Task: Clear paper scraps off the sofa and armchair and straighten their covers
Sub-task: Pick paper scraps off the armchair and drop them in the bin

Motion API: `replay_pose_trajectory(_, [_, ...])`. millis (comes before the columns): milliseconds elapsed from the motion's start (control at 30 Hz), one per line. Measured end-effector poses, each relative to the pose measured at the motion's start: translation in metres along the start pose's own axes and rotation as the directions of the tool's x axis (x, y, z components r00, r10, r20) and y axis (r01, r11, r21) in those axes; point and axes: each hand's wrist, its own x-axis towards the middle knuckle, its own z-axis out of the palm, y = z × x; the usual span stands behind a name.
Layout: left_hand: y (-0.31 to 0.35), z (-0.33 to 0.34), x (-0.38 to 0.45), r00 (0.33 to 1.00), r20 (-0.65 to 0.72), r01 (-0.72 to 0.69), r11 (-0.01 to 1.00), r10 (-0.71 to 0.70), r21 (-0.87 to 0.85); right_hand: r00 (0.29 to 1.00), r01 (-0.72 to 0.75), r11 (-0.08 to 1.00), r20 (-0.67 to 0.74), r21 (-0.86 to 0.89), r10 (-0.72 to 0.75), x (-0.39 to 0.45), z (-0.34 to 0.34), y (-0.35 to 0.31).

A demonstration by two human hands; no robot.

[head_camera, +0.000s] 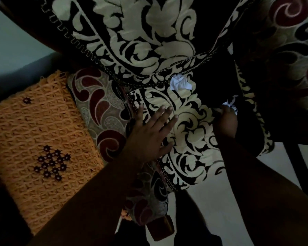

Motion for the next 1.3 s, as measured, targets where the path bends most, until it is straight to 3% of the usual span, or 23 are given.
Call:
replay_pose_trajectory(67, [-0.004, -0.001, 0.021, 0.999, 0.016, 0.036, 0.999, -0.036, 0.0, 0.998, -0.035, 0.989, 0.05, -0.142, 0.042, 0.014, -0.003, 0.007])
replay_pose_trajectory(200, [-0.017, 0.008, 0.031, 0.996, 0.029, 0.083, 0.995, -0.084, 0.048, 0.932, -0.113, 0.958, 0.306, -0.264, 0.194, 0.031, -0.001, 0.01])
replay_pose_trajectory(300, [-0.016, 0.008, 0.027, 0.999, 0.023, 0.037, 0.997, -0.039, 0.061, 0.96, 0.036, 0.932, 0.271, -0.362, 0.069, 0.03, 0.006, 0.009])
replay_pose_trajectory(400, [-0.017, 0.004, 0.024, 0.998, 0.037, 0.039, 0.997, -0.041, 0.064, 0.974, 0.135, 0.947, 0.212, -0.29, -0.074, 0.022, 0.01, 0.001])
replay_pose_trajectory(567, [-0.031, -0.01, 0.012, 0.989, 0.082, 0.12, 0.989, -0.126, 0.083, 0.919, 0.288, 0.955, 0.299, -0.07, -0.256, 0.007, 0.02, -0.035])
replay_pose_trajectory(700, [-0.051, -0.013, -0.014, 0.922, 0.029, 0.383, 0.922, -0.385, 0.061, 0.906, 0.358, 0.931, 0.212, 0.078, -0.366, 0.016, 0.036, -0.076])
replay_pose_trajectory(767, [-0.053, -0.015, -0.023, 0.881, 0.007, 0.472, 0.881, -0.472, 0.046, 0.907, 0.383, 0.923, 0.181, 0.023, -0.381, 0.026, 0.046, -0.097])
replay_pose_trajectory(867, [-0.054, -0.014, -0.021, 0.876, 0.031, 0.479, 0.877, -0.481, 0.043, 0.917, 0.393, 0.903, 0.151, -0.174, -0.37, 0.042, 0.061, -0.126])
replay_pose_trajectory(933, [-0.055, -0.013, -0.019, 0.878, 0.038, 0.475, 0.879, -0.476, 0.032, 0.91, 0.403, 0.878, 0.217, -0.259, -0.353, 0.052, 0.069, -0.138])
replay_pose_trajectory(1067, [-0.058, -0.009, -0.02, 0.884, 0.021, 0.466, 0.885, -0.466, 0.019, 0.811, 0.551, 0.78, 0.409, -0.297, -0.418, 0.061, 0.096, -0.134])
replay_pose_trajectory(1233, [-0.058, -0.01, -0.02, 0.889, -0.005, 0.459, 0.889, -0.459, -0.012, 0.816, 0.557, 0.774, 0.372, -0.301, -0.442, 0.028, 0.092, -0.136])
replay_pose_trajectory(1300, [-0.058, -0.011, -0.02, 0.885, 0.004, 0.466, 0.885, -0.466, -0.014, 0.781, 0.597, 0.759, 0.403, -0.259, -0.476, 0.01, 0.087, -0.132])
